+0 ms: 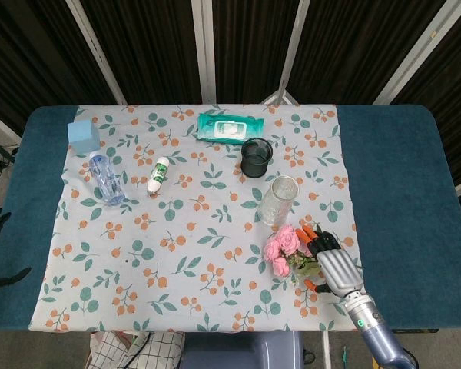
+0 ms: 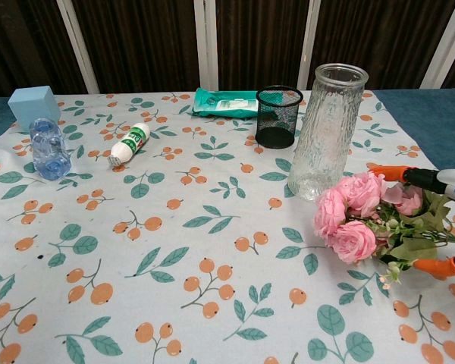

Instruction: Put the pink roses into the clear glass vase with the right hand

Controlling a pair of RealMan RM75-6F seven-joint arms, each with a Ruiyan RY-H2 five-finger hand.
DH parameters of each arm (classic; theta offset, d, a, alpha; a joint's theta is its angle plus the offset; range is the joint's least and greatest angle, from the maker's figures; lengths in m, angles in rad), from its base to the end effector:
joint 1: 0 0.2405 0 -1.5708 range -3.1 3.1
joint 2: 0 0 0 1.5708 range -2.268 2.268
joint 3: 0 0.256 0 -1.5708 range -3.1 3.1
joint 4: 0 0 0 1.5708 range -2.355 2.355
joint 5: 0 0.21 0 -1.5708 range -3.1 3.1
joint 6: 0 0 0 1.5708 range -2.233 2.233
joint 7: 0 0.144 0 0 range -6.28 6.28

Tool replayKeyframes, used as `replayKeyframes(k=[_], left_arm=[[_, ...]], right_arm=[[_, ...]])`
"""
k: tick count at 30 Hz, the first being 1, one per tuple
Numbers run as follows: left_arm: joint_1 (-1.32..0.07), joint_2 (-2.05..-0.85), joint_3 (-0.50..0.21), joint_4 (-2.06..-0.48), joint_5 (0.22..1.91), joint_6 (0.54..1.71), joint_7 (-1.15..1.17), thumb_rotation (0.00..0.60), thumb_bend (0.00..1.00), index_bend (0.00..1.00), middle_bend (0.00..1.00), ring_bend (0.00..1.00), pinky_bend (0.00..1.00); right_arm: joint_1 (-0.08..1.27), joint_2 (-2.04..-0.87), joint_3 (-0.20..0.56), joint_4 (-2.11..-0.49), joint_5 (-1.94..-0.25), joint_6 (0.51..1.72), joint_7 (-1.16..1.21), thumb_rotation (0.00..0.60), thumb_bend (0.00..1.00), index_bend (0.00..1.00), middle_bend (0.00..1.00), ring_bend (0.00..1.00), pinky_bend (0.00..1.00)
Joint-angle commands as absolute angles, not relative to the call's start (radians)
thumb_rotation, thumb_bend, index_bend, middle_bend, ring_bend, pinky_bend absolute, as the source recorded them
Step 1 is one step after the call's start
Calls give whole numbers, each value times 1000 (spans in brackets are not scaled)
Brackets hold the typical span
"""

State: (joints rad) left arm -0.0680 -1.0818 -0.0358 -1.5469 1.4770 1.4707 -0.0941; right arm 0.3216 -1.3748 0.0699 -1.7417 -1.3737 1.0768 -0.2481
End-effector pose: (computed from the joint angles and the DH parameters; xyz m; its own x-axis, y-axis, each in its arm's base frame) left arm -0.3343 0.1737 0.1765 0.4005 0.0275 0.9159 0.9152 0.0379 -0.4013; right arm -0.2213 -0.2250 0.0220 0.3075 -0.3582 0.8815 -0.9440 -0.2315 0.2353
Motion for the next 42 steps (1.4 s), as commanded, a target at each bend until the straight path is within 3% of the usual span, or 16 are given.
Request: replayKeyframes(k=[1,13,16,21,24,35,42], left_arm=[[-68,-1079,-35,-1545,1479,1470,-101,600,0,0,0,0,0],[-72,-1076,-33,-1548,1474,1456,-110,600,0,0,0,0,0],[-72,-1075,-32,-1549,1472,1452,-111,600,0,0,0,0,0],[-73,-1073,-32,-1553,1470,1448,-112,600,0,0,0,0,0],[-73,-1073,-32,-1554,1469,1447,-112,600,0,0,0,0,0],[-73,-1068,-30,-1560,1470,1444,-123,600,0,0,0,0,0],[-74,-1067,-29,-1567,1471,1442,-121,600,0,0,0,0,0]], right_arm=[[340,-1418,87,-1709,-1350,1068,-261,600,278,0,16,1,5],[388,-1525,127,-1604,-1252,1042,-300,600,278,9,81,63,59],[394,-1537,133,-1589,-1240,1048,-310,600,278,105,202,193,174],[395,-1567,133,-1562,-1233,1067,-314,600,327,401,479,490,442],[395,-1573,128,-1557,-1238,1076,-314,600,378,530,578,590,509],[370,-1476,164,-1667,-1309,1181,-218,600,387,553,597,608,517],[322,-1303,305,-1867,-1295,1299,15,600,387,553,597,607,517]])
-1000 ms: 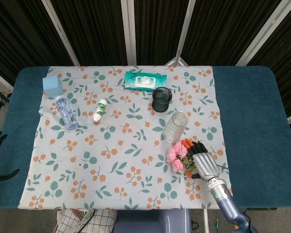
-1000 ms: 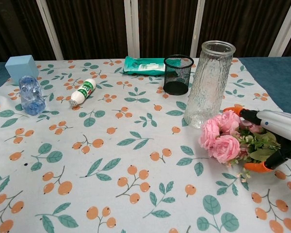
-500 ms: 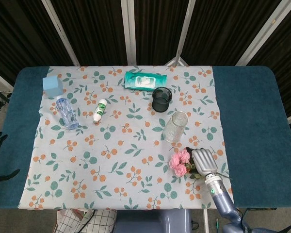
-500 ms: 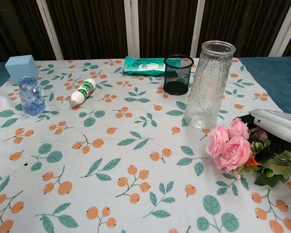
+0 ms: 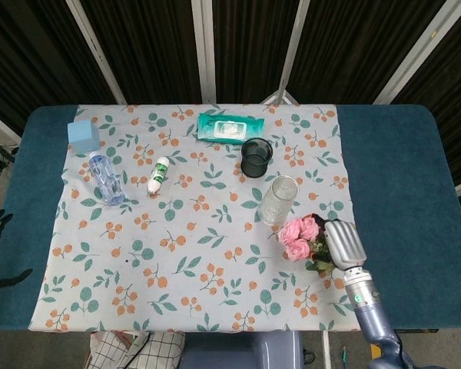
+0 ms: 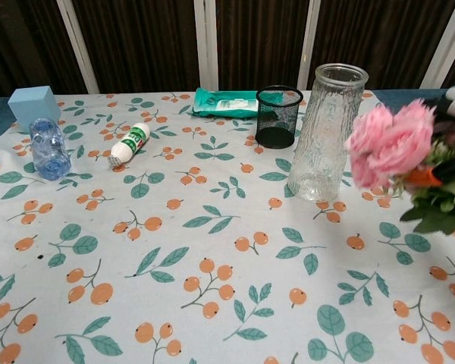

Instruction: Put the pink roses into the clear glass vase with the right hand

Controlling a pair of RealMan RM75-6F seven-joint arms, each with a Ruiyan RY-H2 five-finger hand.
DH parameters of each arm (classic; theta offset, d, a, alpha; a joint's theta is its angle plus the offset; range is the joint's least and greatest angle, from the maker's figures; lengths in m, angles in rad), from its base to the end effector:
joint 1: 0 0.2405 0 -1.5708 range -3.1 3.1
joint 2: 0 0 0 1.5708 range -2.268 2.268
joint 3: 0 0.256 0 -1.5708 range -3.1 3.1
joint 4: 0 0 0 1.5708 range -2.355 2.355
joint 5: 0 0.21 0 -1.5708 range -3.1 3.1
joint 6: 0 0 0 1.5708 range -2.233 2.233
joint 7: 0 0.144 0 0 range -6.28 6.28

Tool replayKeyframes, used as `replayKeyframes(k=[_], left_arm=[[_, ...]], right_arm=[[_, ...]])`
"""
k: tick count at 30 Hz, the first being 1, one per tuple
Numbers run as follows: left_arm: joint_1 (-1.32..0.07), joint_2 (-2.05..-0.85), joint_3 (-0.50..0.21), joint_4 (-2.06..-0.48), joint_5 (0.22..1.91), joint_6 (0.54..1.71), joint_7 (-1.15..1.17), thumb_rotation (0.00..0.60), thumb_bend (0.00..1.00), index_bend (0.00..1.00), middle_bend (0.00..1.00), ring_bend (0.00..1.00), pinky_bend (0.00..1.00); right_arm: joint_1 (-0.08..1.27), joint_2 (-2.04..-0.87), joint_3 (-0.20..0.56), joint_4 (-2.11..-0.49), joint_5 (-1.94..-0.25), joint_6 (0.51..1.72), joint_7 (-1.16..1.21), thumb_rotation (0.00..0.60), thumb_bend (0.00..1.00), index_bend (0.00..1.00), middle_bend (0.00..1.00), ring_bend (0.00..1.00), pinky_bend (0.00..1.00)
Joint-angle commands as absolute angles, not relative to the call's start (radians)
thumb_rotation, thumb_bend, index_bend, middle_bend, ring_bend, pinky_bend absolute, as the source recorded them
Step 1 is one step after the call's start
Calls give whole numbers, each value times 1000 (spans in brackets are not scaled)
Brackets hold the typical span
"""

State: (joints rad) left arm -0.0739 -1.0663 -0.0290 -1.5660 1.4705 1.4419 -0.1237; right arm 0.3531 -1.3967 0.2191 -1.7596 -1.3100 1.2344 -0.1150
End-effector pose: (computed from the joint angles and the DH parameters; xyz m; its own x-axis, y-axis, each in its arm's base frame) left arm -0.3340 0.1738 0.1754 0.3682 0.0589 0.9279 0.9277 0.0433 -0.3709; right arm -0.1964 -0.2691 0.0610 0.0677 -0.1209 0.9904 -0.9870 -0.1529 0.0488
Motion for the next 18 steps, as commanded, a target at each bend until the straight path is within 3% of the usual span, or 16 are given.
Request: replayKeyframes(k=[1,6,9,18], left_arm=[[-74,-1067,-29,-1569,1471,1443,-120,600,0,0,0,0,0],[-75,-1071,-29,-1573,1471,1444,-106,600,0,0,0,0,0],[-77,-1072,-29,-1574,1471,1442,-100,600,0,0,0,0,0],[-80,-1072,-31,-1577,1464,1434,-100,600,0,0,0,0,0]], right_arm=[[316,-1284,328,-1891,-1284,1311,52,600,388,553,597,607,517],[295,-1218,537,-1996,-1152,1396,321,600,386,553,597,607,517],[305,-1219,624,-2029,-1078,1404,430,600,387,553,597,608,517],[379,-1287,712,-2023,-988,1401,529,600,388,553,597,608,517]])
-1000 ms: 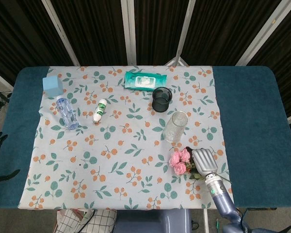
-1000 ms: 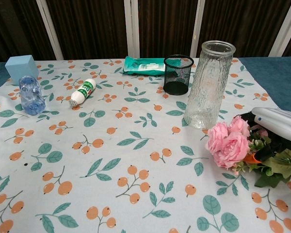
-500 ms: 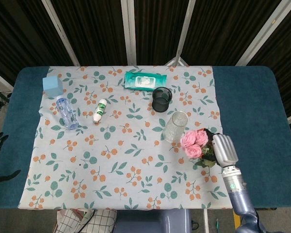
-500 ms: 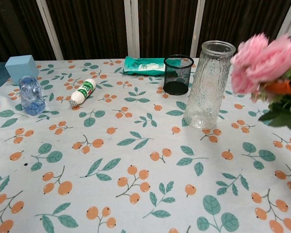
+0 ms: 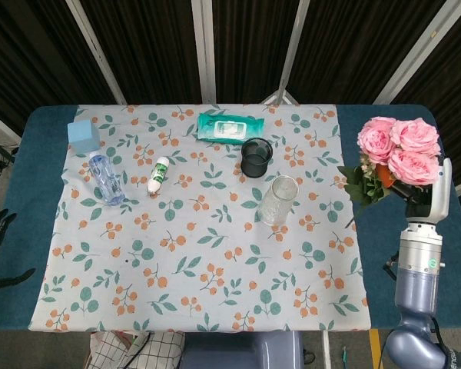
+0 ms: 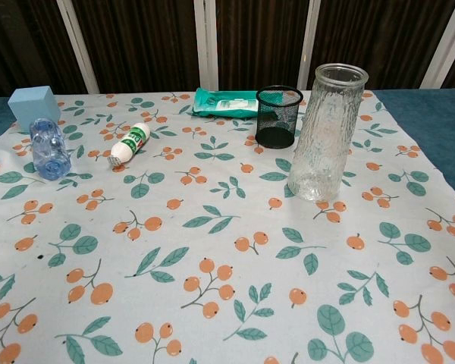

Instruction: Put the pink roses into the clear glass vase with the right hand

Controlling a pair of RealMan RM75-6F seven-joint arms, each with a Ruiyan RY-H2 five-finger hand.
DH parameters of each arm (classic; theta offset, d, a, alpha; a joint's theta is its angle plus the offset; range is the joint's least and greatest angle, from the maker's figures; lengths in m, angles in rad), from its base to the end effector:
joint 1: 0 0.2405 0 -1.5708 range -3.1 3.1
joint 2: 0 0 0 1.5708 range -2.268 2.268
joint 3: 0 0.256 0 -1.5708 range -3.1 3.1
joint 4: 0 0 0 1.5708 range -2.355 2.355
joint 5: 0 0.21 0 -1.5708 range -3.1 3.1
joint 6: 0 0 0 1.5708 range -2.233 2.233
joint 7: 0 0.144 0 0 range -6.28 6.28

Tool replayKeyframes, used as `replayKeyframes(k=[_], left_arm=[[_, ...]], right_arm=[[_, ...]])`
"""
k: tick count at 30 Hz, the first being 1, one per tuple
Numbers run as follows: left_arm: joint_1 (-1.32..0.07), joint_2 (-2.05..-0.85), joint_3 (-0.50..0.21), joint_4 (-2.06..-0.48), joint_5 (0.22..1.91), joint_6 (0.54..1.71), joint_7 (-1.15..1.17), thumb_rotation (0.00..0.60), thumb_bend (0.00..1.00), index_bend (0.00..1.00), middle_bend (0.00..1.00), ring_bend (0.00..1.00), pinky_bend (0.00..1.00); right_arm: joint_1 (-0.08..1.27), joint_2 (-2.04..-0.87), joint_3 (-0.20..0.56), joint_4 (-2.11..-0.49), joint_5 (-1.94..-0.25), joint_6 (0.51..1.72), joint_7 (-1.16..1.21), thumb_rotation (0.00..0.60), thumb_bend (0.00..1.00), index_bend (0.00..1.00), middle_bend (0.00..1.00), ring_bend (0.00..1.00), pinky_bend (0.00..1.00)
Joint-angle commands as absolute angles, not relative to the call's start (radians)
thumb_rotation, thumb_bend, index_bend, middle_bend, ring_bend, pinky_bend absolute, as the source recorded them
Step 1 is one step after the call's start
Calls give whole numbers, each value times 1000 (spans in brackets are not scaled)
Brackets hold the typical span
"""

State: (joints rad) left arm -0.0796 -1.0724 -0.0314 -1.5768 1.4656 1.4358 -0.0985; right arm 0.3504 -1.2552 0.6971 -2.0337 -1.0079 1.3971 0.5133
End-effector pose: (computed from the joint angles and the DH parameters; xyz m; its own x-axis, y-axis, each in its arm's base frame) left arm -0.3314 0.1759 0.1718 0.3753 0.0622 0.9248 0.9249 0.0409 -0.3781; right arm -0.1421 -0.3166 0.2038 -0.7970 0.1922 0.5726 -0.6035 -0.2894 -0.7430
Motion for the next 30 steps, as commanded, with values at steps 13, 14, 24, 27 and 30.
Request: replayKeyframes(k=[13,14,24,27,30], left_arm=[[-83,-1064,-31,-1575,1453,1417,-125,600,0,0,0,0,0],[-84,-1064,-31,-1575,1453,1415,-126,600,0,0,0,0,0],[-87,-1058,-29,-1579,1446,1401,-133,600,0,0,0,0,0],[-89,-1058,-29,-1580,1444,1397,-133,600,0,0,0,0,0],[-89,-1058,-29,-1581,1445,1397,-132,600,0,0,0,0,0]], right_arm=[[598,-1502,773,-1824,-916,1400,522,600,387,553,597,607,517],[614,-1515,774,-1805,-918,1397,517,600,387,553,597,607,517],[699,-1593,785,-1666,-898,1361,516,600,387,553,597,606,517],[711,-1606,786,-1639,-898,1351,521,600,388,553,597,605,517],[716,-1615,783,-1622,-899,1345,525,600,388,553,597,605,517]])
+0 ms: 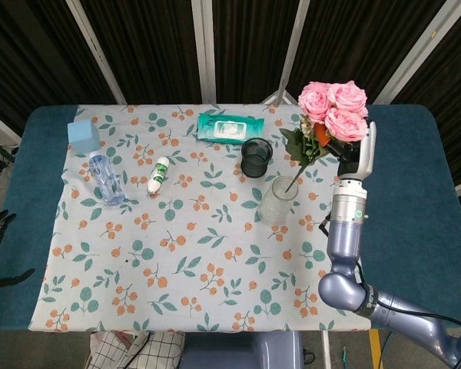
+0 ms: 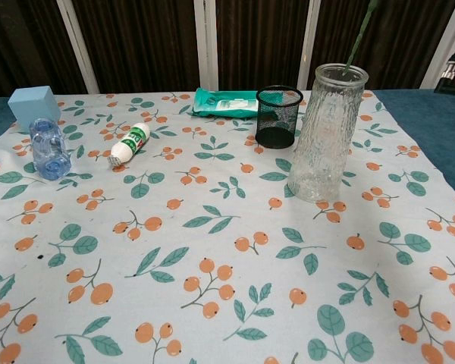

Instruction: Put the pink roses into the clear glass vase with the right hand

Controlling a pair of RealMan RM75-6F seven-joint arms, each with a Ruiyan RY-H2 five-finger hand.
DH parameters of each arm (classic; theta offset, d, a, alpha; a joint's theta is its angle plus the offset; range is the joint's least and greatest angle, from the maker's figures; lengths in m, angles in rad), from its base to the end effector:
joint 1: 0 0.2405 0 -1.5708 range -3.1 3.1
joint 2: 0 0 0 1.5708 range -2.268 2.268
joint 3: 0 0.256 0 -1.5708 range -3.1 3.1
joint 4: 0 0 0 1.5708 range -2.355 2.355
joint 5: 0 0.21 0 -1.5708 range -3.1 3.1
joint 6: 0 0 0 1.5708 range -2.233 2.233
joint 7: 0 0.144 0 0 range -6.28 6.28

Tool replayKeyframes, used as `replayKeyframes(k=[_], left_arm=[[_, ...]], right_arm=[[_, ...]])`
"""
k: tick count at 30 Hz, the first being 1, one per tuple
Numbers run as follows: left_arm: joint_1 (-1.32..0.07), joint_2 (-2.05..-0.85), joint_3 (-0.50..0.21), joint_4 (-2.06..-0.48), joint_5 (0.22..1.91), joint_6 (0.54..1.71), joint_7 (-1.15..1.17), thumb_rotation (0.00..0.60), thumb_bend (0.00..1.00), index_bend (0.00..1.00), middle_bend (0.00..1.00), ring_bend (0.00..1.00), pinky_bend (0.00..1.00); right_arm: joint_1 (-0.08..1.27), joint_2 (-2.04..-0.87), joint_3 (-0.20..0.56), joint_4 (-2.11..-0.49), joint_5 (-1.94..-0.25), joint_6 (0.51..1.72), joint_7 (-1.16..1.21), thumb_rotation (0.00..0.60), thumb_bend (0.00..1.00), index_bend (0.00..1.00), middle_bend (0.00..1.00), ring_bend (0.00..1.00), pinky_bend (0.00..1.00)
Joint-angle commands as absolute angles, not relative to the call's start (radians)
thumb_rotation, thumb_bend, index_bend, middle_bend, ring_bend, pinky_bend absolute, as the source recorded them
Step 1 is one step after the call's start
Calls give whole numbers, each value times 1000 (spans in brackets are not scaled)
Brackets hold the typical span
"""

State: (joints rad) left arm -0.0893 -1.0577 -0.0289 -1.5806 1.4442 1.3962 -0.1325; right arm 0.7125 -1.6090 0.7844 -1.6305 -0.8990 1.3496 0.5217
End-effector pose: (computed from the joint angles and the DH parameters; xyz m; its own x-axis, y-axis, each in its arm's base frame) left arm -0.3355 0.1780 0.1726 0.3488 0.0952 0.9323 0.9328 0.0609 -0.3552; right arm -0.0812 -0.4030 0.1313 -0.8859 0.1455 0.4406 -0.4638 -0.3030 -0.8325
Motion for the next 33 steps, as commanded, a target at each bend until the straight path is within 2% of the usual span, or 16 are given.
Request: replayKeyframes(k=[1,8,23,33], left_arm=[[-90,-1058,-29,-1581,1445,1397,-132,600,0,0,0,0,0],[-91,-1057,-26,-1582,1447,1393,-130,600,0,0,0,0,0],[-94,-1058,-22,-1589,1458,1395,-121,600,0,0,0,0,0],[-94,-1057,-18,-1589,1465,1395,-124,600,0,0,0,0,0]], right_arm=[[716,-1618,779,-1618,-899,1343,525,600,387,552,597,605,517],[683,-1619,746,-1624,-905,1333,540,600,387,545,597,600,517],[576,-1565,656,-1768,-974,1333,535,600,388,499,597,567,517],[554,-1559,621,-1778,-973,1310,514,600,387,492,597,561,517]])
